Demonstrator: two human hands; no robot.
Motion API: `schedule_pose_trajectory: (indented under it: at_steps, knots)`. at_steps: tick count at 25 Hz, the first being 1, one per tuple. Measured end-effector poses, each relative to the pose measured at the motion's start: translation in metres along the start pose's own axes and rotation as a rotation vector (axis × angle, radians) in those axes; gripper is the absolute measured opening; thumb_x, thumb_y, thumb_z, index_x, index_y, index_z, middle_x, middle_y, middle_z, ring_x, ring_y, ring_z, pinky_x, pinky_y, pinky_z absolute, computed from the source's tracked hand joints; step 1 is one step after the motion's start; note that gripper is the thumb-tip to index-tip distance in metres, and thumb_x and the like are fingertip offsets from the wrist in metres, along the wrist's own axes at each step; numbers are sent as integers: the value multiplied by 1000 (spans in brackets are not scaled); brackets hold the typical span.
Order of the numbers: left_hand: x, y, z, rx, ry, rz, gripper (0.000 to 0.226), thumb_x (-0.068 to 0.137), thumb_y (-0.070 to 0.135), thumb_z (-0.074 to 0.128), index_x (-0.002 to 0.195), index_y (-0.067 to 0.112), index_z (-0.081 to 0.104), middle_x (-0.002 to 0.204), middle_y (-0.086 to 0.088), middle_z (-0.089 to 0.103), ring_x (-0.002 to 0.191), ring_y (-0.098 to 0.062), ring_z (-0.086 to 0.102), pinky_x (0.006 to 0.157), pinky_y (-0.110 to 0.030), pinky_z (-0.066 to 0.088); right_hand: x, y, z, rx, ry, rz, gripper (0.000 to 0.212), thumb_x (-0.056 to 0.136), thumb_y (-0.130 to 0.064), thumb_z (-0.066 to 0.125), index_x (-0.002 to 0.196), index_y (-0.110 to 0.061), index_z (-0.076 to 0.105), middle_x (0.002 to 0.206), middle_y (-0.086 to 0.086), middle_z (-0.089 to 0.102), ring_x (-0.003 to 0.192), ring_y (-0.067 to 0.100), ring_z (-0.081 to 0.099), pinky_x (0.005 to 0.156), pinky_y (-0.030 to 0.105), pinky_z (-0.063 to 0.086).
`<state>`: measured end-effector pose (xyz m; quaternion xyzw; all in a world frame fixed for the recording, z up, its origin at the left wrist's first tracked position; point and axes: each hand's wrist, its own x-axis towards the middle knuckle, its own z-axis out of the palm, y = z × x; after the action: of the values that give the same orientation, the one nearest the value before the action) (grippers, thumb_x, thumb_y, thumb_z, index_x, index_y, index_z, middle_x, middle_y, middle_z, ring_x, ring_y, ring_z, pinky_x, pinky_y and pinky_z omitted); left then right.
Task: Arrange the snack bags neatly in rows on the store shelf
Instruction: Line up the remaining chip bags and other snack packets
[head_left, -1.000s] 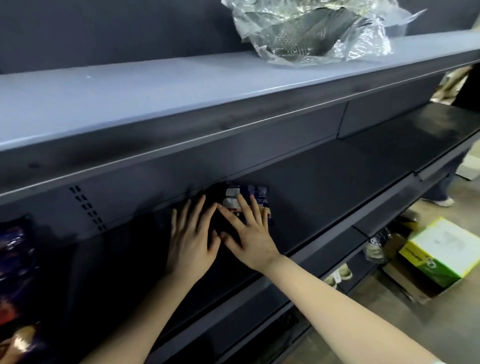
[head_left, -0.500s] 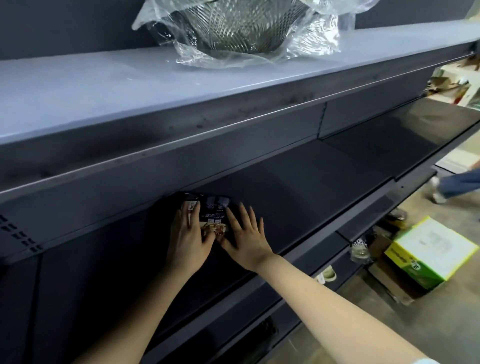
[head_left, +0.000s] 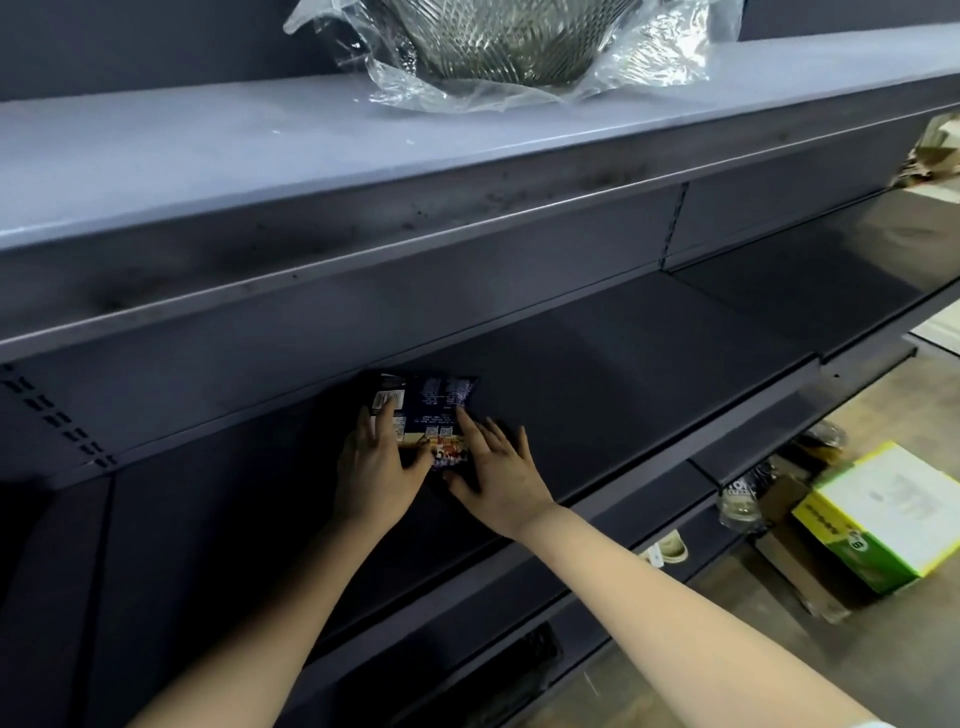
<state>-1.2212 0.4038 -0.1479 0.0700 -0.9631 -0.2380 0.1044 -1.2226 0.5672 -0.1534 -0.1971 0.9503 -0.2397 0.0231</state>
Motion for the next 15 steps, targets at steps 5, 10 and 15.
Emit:
schedule_pose_trajectory:
  at_steps: [5, 10, 15]
  knots:
    - [-14, -13, -13, -109, 34, -5, 76, 83, 45, 58, 145, 22, 21, 148, -16, 29, 133, -35, 34, 103, -51, 38, -6, -14, 4, 81, 83, -115, 85, 88, -28, 53, 148, -31, -7, 157, 5, 16, 146, 14, 3, 118, 48, -2]
    - [-42, -33, -41, -274, 144, -41, 70, 84, 32, 60, 144, 20, 25, 153, -12, 18, 138, -29, 27, 111, -40, 28, 2, -56, 20, 236, 211, -303, 80, 86, -17, 57, 148, -29, 9, 155, 7, 21, 146, 14, 4, 118, 50, 8]
    - [-98, -88, -96, -183, 290, -178, 74, 84, 26, 62, 146, 23, 22, 157, -6, 3, 142, -28, 16, 111, -40, 23, 4, -133, 62, 387, 156, -495, 83, 83, -10, 63, 143, -38, 13, 154, 7, 19, 142, 24, 22, 110, 53, 31]
